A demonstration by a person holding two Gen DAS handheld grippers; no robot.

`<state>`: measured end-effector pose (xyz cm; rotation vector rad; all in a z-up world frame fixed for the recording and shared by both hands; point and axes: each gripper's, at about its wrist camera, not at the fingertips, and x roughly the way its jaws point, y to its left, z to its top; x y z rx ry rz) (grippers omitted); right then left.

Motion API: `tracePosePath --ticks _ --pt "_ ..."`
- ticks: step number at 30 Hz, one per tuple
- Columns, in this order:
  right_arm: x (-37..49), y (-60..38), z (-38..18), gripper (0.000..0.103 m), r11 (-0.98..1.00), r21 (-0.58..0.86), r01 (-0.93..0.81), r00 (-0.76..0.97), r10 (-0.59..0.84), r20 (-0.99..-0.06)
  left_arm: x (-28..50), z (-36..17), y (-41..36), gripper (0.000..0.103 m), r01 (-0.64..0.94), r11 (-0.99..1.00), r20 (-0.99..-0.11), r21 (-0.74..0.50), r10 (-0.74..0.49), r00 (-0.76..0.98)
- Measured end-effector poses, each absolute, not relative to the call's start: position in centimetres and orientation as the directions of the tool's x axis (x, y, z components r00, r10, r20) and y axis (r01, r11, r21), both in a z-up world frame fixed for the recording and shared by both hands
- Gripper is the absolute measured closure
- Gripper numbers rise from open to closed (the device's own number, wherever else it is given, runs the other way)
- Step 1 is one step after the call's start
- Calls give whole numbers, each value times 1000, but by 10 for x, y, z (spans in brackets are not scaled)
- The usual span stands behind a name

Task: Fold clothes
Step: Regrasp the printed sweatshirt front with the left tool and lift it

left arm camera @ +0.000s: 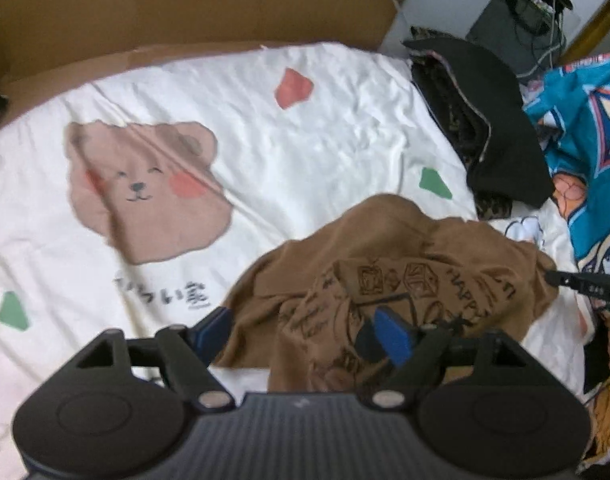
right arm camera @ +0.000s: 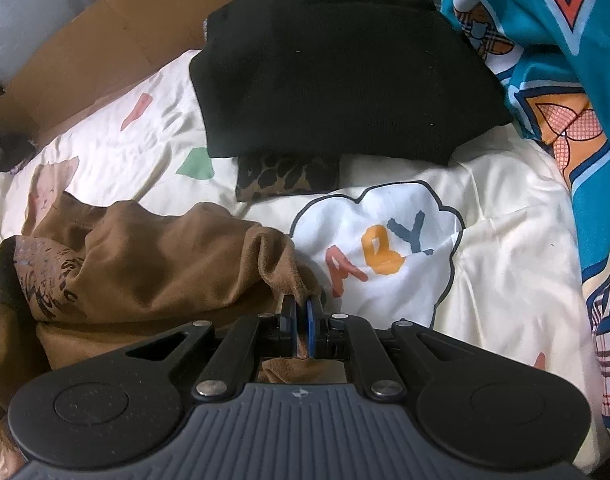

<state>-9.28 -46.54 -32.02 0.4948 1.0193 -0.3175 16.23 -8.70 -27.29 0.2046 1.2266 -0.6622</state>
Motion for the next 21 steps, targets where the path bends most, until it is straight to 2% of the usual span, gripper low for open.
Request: tracePosePath --ticks 1,3,4,5,6,8,13,21 --pt "-93 -467 -322 95 844 252 474 497 -20 -867 162 -280 -91 23 579 790 -915 -203 -364 175" --pt "-93 -470 -325 80 847 258 465 503 -13 -864 160 -291 -98 30 595 775 -912 -213 -376 163" --pt "-94 -471 -326 67 849 259 461 505 -11 -863 157 -293 -100 37 602 767 -911 -222 -383 152" --pt "-94 -472 -328 58 850 260 458 506 -9 -862 155 -295 -102 42 609 759 -910 -231 -390 141" --pt "-95 -473 -330 57 847 274 455 509 5 -861 152 -296 -104 45 616 752 -909 -234 -393 134" --pt "-93 -475 -335 56 839 292 458 499 30 -866 146 -296 -106 65 631 741 -910 -231 -394 129" --pt "-96 -480 -349 52 807 319 496 491 42 -870 136 -296 -102 80 624 734 -903 -268 -418 104" --pt "-115 -506 -350 52 657 540 525 604 159 -781 124 -290 -100 82 648 709 -893 -279 -439 96"
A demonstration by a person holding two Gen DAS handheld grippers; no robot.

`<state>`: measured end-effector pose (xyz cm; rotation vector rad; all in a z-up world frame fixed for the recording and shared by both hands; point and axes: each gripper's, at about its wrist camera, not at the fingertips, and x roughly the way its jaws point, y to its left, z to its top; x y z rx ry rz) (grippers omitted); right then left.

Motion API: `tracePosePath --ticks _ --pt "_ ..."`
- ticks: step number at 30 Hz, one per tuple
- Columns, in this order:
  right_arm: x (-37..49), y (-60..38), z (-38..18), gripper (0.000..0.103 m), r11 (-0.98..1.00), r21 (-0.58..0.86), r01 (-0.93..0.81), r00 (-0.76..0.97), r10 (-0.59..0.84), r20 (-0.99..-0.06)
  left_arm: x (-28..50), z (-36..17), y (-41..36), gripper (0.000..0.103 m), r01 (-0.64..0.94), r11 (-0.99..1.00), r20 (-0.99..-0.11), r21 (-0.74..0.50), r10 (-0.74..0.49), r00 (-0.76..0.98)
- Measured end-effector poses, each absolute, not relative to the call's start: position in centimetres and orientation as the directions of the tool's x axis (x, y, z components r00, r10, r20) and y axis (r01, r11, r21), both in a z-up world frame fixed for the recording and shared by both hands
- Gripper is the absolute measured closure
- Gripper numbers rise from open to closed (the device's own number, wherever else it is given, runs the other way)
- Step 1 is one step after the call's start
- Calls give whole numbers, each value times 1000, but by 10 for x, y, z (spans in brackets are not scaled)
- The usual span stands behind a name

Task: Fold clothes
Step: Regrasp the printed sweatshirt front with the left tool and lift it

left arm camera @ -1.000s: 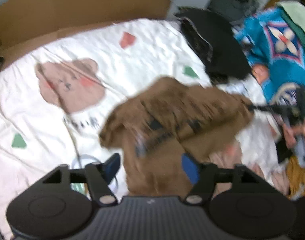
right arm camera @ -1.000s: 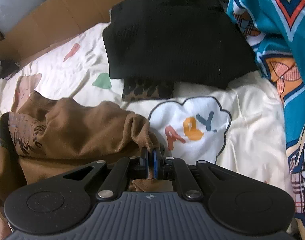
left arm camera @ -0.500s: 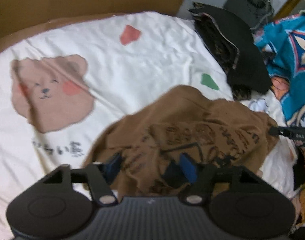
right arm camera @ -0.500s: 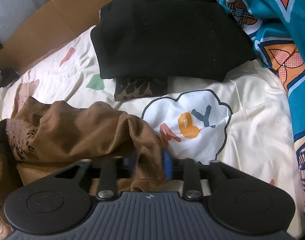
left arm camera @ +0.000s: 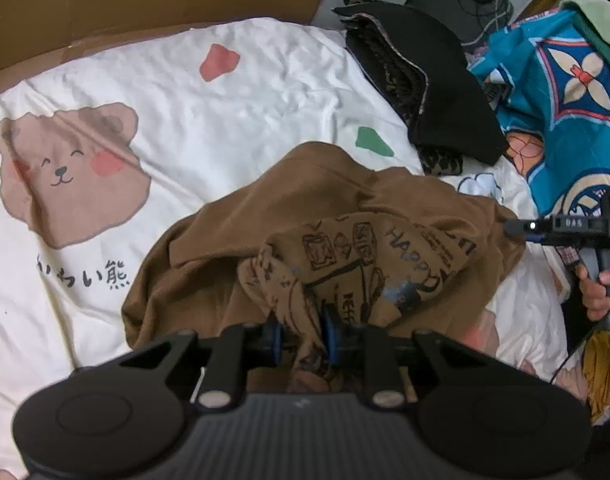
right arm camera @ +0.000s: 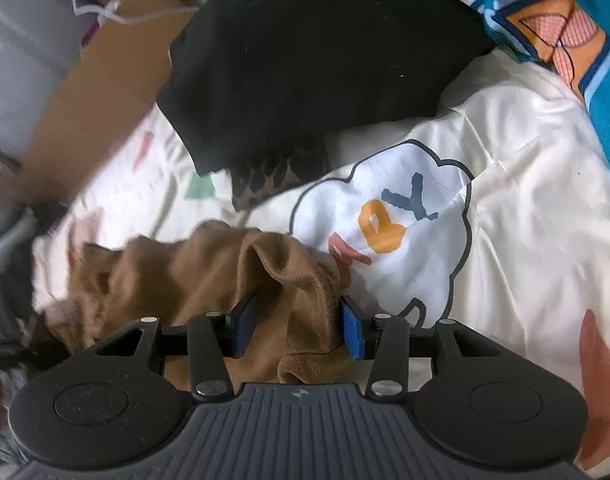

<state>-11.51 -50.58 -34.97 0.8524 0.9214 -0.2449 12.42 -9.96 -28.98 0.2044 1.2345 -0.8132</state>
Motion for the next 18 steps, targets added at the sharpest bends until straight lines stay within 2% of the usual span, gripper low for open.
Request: tracePosePath --ticks 6,9,10,14,16,18 --pt "-117 -518 -369 52 561 624 543 621 232 -749 126 -292 -100 82 630 712 -888 -310 -453 75" --pt "-113 -516 -376 54 584 606 540 603 233 -762 120 -290 -103 82 654 685 -881 -322 -469 57" --pt "-112 -516 -379 59 587 599 545 596 231 -769 118 -290 -104 82 663 674 -879 -325 -474 51" --pt "-112 -515 -384 92 600 576 555 574 225 -787 107 -290 -109 82 676 648 -871 -350 -491 19" --pt "-112 -512 -379 101 626 557 545 564 217 -797 101 -291 -112 82 679 639 -869 -363 -495 2" --pt "-112 -507 -373 101 654 534 536 556 203 -806 94 -293 -116 82 684 626 -866 -375 -499 -17"
